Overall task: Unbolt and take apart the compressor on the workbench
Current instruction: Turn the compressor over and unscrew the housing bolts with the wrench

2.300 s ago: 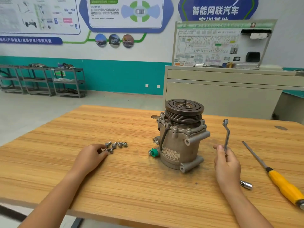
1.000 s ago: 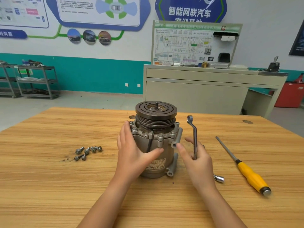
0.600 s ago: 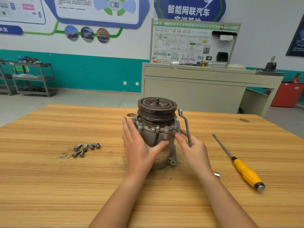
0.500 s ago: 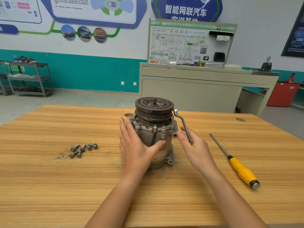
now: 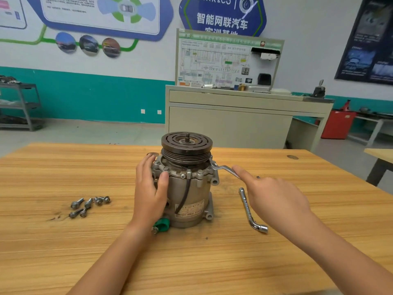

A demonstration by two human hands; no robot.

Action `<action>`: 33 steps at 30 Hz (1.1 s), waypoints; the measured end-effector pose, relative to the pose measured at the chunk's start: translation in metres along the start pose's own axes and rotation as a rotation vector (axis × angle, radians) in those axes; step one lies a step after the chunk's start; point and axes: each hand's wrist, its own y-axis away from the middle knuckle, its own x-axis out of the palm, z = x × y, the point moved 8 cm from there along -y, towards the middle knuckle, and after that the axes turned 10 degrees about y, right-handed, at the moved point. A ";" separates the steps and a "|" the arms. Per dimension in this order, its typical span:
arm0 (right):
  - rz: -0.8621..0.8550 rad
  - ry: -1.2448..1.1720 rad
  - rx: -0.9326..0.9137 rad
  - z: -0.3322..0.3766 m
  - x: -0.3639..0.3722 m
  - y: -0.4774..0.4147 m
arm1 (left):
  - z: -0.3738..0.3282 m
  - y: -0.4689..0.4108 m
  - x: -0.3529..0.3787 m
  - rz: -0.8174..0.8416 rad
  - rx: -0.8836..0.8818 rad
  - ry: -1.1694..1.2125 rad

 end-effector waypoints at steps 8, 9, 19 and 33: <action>0.102 0.248 -0.195 0.019 -0.036 -0.016 | 0.000 0.024 0.008 -0.012 0.008 0.034; 0.106 0.277 -0.213 0.020 -0.036 -0.017 | -0.001 0.026 0.010 -0.008 0.013 0.033; 0.028 0.257 -0.362 0.005 -0.028 -0.027 | -0.003 0.022 0.011 -0.007 0.027 0.024; -0.181 0.274 -0.482 0.003 0.023 -0.097 | -0.001 0.016 0.007 -0.027 0.063 0.015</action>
